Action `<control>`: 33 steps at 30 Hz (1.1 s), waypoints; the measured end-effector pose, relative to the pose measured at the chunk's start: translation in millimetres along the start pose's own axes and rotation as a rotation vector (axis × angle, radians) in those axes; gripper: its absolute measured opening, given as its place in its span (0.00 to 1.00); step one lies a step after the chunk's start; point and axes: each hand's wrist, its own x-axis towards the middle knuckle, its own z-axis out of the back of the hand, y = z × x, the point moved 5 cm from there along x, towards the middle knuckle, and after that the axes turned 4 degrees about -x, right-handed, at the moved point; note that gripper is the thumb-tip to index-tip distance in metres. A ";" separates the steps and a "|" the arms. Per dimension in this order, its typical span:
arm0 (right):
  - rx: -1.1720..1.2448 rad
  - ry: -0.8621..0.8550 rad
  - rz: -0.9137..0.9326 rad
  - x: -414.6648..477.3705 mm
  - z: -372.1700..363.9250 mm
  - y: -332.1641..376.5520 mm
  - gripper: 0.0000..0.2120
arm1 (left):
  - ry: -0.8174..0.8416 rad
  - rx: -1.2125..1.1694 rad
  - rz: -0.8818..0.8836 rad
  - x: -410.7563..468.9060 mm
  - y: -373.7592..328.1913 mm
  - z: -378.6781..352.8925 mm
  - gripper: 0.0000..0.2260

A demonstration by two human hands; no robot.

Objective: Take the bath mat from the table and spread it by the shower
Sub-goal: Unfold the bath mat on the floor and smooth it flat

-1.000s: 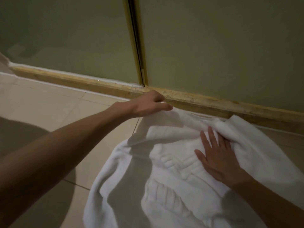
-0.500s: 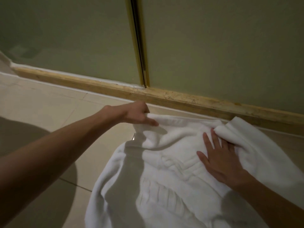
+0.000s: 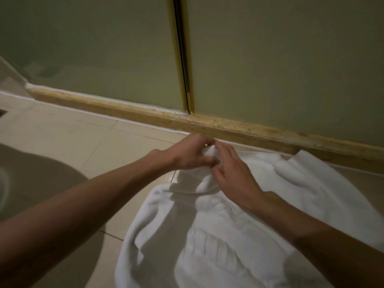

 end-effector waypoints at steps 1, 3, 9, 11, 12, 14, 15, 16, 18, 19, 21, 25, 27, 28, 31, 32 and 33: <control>0.037 -0.001 -0.012 3.7 1.4 -2.1 0.24 | -0.015 -0.023 -0.004 -1.8 -0.9 2.3 0.08; 0.045 -0.022 -0.003 9.2 6.8 -7.1 0.12 | -0.002 -0.047 0.044 -5.3 0.7 6.4 0.12; -0.008 -0.170 -0.001 6.4 24.4 -17.8 0.08 | 0.231 0.032 0.268 -10.7 13.2 13.2 0.15; 0.028 -0.236 -0.028 0.9 30.1 -22.7 0.09 | 0.254 0.016 0.278 -9.2 12.6 15.7 0.17; 0.046 -0.274 -0.046 -1.4 34.8 -25.9 0.09 | 0.267 0.009 0.294 -8.7 13.8 16.3 0.18; 0.057 -0.364 -0.099 -5.1 48.1 -33.5 0.08 | 0.337 0.029 0.366 -10.3 20.8 15.9 0.15; 0.057 -0.413 -0.132 -6.0 55.8 -38.4 0.08 | 0.391 0.049 0.401 -13.8 26.6 14.5 0.13; 0.049 -0.456 -0.162 -6.5 63.6 -43.2 0.07 | 0.438 0.057 0.416 -17.8 32.5 13.0 0.10; 0.022 -0.494 -0.207 -6.8 74.9 -52.0 0.05 | 0.441 0.004 0.387 -24.8 39.1 11.1 0.07; 0.011 -0.483 -0.222 -6.8 77.0 -55.6 0.04 | 0.384 -0.054 0.366 -26.7 41.6 11.8 0.06; -0.015 -0.435 -0.237 -7.8 74.4 -59.8 0.04 | 0.280 -0.132 0.343 -28.7 46.2 11.6 0.04; -0.061 -0.376 -0.251 -8.9 63.5 -60.6 0.05 | 0.167 -0.207 0.374 -30.4 54.5 0.0 0.09; -0.091 -0.362 -0.236 -7.8 59.7 -59.5 0.05 | 0.038 -0.345 0.429 -32.9 59.5 -1.2 0.10; -0.099 -0.357 -0.219 -7.2 57.9 -58.4 0.05 | -0.037 -0.410 0.451 -34.9 63.3 -0.3 0.10; -0.095 -0.325 -0.159 -4.9 48.0 -52.8 0.05 | -0.307 -0.559 0.502 -44.4 76.0 7.7 0.11; -0.087 -0.315 -0.142 -3.6 43.8 -50.7 0.05 | -0.417 -0.571 0.519 -48.4 80.5 12.4 0.12; -0.075 -0.307 -0.125 -1.5 39.2 -48.3 0.05 | -0.530 -0.543 0.530 -52.7 85.2 18.7 0.13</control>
